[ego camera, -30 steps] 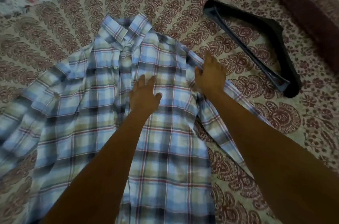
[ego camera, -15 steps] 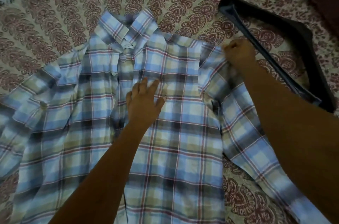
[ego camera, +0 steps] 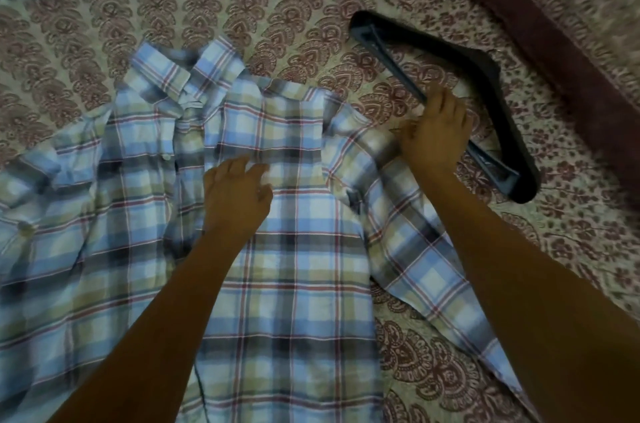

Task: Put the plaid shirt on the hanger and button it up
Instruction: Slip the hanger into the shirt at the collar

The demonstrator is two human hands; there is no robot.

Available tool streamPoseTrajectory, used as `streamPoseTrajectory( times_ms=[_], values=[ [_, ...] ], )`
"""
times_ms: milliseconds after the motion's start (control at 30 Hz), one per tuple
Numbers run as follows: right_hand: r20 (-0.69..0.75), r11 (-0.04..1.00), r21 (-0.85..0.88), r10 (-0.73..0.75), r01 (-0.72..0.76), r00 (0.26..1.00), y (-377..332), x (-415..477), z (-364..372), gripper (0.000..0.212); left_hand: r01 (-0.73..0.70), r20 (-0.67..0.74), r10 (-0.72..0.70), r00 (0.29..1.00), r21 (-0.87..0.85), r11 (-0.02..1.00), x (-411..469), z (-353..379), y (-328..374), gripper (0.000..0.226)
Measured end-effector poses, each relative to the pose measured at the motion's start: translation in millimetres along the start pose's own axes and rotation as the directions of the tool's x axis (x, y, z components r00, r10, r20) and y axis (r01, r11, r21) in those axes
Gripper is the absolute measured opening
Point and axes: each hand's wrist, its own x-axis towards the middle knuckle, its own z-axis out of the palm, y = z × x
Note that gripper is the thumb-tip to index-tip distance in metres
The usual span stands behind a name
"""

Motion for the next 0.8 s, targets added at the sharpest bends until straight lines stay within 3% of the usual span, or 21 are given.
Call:
streamPoseTrajectory(
  times_ms=[67, 167, 333, 467, 600, 700, 800],
  values=[
    [0.114, 0.989, -0.01, 0.146, -0.146, 0.983, 20, 1, -3, 0.057, -0.018, -0.024, 0.017, 1.0, -0.035, 0.999, 1, -2, 13, 0.034],
    [0.186, 0.969, 0.022, 0.238, -0.246, 0.953, 38, -2, -10, 0.029, -0.052, -0.057, 0.047, 0.997, -0.093, 0.994, 1, -1, 31, 0.031],
    [0.152, 0.975, 0.038, 0.213, -0.221, 0.965, 43, -1, -20, 0.019, -0.025, -0.022, 0.023, 1.0, -0.119, 0.993, -5, -1, 50, 0.042],
    [0.094, 0.99, 0.1, 0.094, -0.103, 0.991, 38, -15, -36, 0.02, 0.012, -0.013, -0.015, 1.0, -0.206, 0.978, -13, -8, 54, 0.04],
    [0.069, 0.986, 0.143, -0.099, 0.088, 0.993, 15, -39, -51, 0.023, -0.014, -0.2, -0.063, 0.978, -0.363, 0.931, -19, -37, 62, 0.039],
    [0.039, 0.947, 0.177, -0.279, 0.268, 0.959, -19, -62, -60, 0.024, -0.103, -0.352, -0.025, 0.936, -0.34, 0.935, -17, -61, 61, 0.036],
    [-0.065, 0.87, 0.114, -0.475, 0.48, 0.877, -52, -88, -66, 0.034, -0.083, -0.351, -0.001, 0.936, -0.225, 0.971, -14, -81, 55, 0.04]
  ],
)
